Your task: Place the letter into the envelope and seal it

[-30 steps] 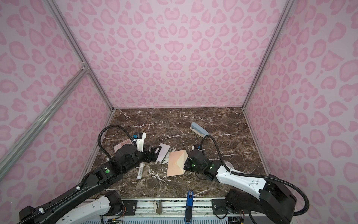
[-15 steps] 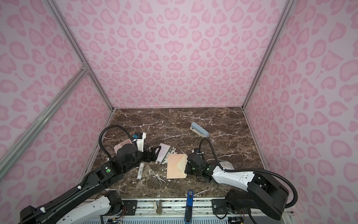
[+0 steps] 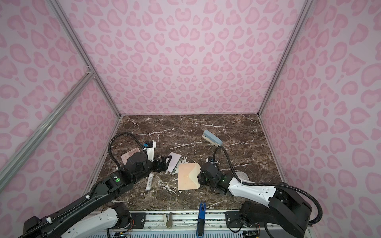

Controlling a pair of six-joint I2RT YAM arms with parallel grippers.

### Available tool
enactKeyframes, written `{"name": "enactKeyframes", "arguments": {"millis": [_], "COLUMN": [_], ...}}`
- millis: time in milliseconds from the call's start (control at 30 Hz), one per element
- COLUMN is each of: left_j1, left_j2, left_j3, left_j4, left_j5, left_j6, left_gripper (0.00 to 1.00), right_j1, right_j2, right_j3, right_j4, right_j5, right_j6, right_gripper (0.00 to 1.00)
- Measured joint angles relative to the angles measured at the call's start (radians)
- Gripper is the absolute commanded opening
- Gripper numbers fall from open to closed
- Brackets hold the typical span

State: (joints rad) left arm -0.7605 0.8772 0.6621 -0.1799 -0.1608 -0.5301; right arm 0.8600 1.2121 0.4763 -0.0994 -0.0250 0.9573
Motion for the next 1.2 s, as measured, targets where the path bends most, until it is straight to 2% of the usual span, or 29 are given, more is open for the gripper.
{"name": "enactKeyframes", "arguments": {"millis": [300,500,667,900,1200], "left_j1": [0.005,0.008,0.019,0.063,0.129], "left_j2": [-0.008,-0.01,-0.034,-0.099,-0.215], "left_j3": [-0.006,-0.008,-0.022,-0.042,-0.081], "left_j4": [-0.001,-0.002,-0.006,-0.04,-0.143], "left_j5": [-0.001,0.0,0.0,-0.004,-0.018], "left_j6": [0.0,0.0,0.0,0.0,-0.002], "left_gripper": [0.91,0.9,0.89,0.9,0.91], "right_j1": [-0.011,-0.014,-0.016,-0.015,0.013], "right_j2": [-0.115,-0.212,-0.226,-0.093,0.231], "right_j3": [0.069,0.143,0.219,0.286,0.417], "right_j4": [-0.14,-0.243,-0.287,-0.229,-0.038], "right_j5": [0.058,0.136,0.173,0.13,-0.019], "right_j6": [-0.019,-0.028,-0.035,-0.029,0.026], "right_gripper": [0.47,0.48,0.48,0.48,0.47]}}
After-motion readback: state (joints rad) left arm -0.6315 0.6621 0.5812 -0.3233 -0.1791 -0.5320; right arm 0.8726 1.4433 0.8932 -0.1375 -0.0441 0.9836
